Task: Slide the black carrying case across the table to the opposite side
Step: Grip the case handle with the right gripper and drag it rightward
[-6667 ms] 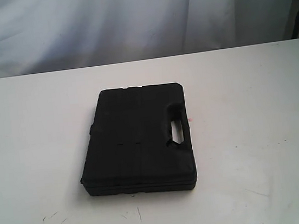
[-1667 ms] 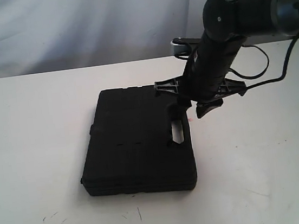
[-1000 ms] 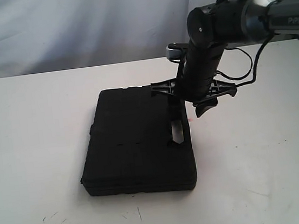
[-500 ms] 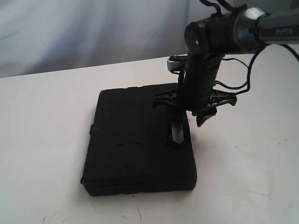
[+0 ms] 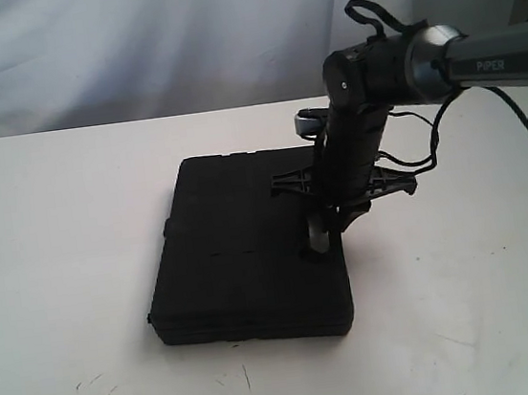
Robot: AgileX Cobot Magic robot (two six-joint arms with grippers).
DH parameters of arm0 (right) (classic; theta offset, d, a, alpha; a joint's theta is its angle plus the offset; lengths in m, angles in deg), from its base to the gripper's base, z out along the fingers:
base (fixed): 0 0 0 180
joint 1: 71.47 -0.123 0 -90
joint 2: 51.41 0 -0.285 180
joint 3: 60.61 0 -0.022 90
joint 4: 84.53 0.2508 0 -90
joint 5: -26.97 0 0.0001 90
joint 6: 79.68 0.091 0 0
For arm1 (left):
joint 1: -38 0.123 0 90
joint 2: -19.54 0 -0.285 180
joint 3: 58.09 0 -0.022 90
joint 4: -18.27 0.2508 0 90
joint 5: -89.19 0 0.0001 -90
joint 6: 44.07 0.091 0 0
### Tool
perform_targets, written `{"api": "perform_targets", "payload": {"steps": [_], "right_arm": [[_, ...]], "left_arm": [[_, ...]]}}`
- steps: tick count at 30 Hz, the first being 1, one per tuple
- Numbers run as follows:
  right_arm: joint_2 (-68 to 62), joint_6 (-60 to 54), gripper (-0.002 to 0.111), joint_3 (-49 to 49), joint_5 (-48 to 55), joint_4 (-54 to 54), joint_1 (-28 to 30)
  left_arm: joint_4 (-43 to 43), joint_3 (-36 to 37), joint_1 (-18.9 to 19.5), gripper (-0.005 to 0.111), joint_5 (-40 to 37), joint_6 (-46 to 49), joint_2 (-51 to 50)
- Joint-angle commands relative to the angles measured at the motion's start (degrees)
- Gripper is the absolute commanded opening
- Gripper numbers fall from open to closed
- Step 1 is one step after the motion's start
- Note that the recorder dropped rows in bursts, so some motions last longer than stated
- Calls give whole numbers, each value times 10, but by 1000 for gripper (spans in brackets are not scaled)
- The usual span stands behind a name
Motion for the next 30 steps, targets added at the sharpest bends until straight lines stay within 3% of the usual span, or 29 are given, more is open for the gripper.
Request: {"api": "perform_targets", "payload": {"steps": [1,15,30], "right_arm": [[3,-22,0,-4,40,-36,27],[3,-76,0,-4,114,-120,89],[3,-132,0,-3,112,-121,168]], "left_arm": [[0,3,-3,0,4,1,2],[0,3,-3,0,4,-1,2],[0,3,-3,0,4,0,2]]}}
